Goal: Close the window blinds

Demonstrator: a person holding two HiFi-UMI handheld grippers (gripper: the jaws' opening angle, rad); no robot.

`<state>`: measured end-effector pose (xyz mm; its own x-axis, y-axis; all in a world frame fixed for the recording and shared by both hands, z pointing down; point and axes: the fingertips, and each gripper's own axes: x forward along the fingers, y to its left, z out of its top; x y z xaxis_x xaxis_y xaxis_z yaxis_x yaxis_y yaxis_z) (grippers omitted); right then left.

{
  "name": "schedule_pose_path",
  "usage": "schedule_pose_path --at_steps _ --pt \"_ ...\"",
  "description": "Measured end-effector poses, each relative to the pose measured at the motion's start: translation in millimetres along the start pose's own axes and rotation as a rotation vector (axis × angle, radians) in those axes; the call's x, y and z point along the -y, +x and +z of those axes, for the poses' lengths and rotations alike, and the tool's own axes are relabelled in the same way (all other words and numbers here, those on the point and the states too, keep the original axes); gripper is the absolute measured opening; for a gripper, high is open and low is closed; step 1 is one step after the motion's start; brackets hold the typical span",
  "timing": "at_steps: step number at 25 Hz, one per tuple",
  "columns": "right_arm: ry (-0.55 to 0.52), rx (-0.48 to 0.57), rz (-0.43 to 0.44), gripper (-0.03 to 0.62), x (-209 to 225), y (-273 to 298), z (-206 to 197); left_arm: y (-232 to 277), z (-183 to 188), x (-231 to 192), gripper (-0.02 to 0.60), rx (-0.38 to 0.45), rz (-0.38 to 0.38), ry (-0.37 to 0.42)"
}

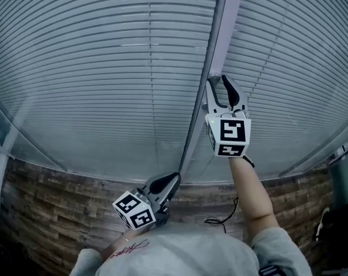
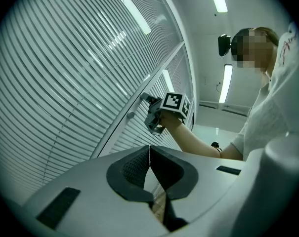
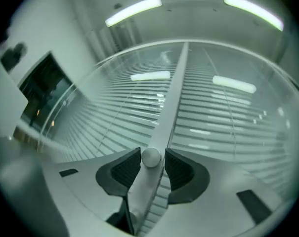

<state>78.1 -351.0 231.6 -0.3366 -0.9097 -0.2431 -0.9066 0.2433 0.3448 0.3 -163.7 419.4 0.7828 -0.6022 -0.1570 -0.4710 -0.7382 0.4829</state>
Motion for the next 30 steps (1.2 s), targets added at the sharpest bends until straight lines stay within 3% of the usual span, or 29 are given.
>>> schedule_pose_path --at_steps 3,5,11,15,18,25,30 --pt "0.457 -0.002 0.0 0.14 6 -1 -7 -1 -1 0 0.018 0.001 0.0 -0.007" --pt "0.594 0.009 -0.026 0.14 8 1 -11 1 -1 1 0.018 0.004 -0.008 -0.005" --pt "0.401 0.022 -0.112 0.14 3 5 -9 0 -1 2 0.018 -0.001 0.003 -0.005" --pt "0.526 0.028 -0.131 0.138 9 6 -11 -1 -1 1 0.018 -0.001 0.003 -0.002" --pt "0.511 0.037 -0.151 0.137 9 6 -10 1 -2 1 0.018 -0.006 0.0 -0.002" --pt "0.08 0.012 -0.152 0.133 3 5 -6 1 -1 0 0.018 -0.003 -0.001 -0.005" --pt "-0.145 -0.005 -0.147 0.133 1 5 -6 3 -2 2 0.018 -0.006 -0.005 -0.003"
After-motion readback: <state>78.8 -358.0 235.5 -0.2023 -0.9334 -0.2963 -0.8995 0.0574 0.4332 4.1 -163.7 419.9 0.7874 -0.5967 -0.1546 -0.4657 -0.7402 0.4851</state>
